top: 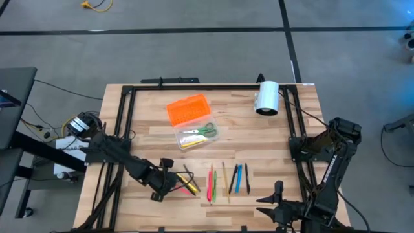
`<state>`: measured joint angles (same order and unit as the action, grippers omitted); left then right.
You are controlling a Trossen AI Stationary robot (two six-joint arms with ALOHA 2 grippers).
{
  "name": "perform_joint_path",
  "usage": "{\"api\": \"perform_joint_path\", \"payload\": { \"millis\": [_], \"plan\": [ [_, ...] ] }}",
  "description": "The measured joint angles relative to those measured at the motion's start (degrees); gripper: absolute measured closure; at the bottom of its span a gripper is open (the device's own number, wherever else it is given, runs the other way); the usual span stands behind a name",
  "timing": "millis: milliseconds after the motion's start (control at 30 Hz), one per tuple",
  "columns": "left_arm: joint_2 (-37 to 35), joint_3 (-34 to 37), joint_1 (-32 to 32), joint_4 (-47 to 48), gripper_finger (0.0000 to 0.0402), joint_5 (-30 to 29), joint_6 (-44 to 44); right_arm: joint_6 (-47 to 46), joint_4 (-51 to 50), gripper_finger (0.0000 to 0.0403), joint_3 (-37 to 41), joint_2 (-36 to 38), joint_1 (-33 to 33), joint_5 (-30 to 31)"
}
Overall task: Pick & place school supplies into a supply box
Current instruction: Put the pink pencil into the supply box
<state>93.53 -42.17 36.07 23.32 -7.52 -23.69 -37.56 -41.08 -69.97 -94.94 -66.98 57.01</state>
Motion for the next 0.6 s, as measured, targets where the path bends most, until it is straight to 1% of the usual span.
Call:
{"api": "perform_joint_path", "payload": {
  "millis": [167, 333, 600],
  "plan": [
    [-0.3, 0.04, 0.95, 0.64, 0.0381, -0.64, -1.67, 0.0, 0.0, 0.0283, 0.0, 0.0, 0.0, 0.0],
    [-0.32, 0.22, 0.79, -1.42, 0.0381, -0.96, -1.56, 0.0, 0.0, 0.0283, -0.02, 0.0, 0.0, 0.02],
    [-0.1, -1.31, 0.76, -1.74, 0.0368, -1.15, -0.85, 0.0, 0.0, 0.0283, -0.02, 0.0, 0.0, 0.02]
  ]
}}
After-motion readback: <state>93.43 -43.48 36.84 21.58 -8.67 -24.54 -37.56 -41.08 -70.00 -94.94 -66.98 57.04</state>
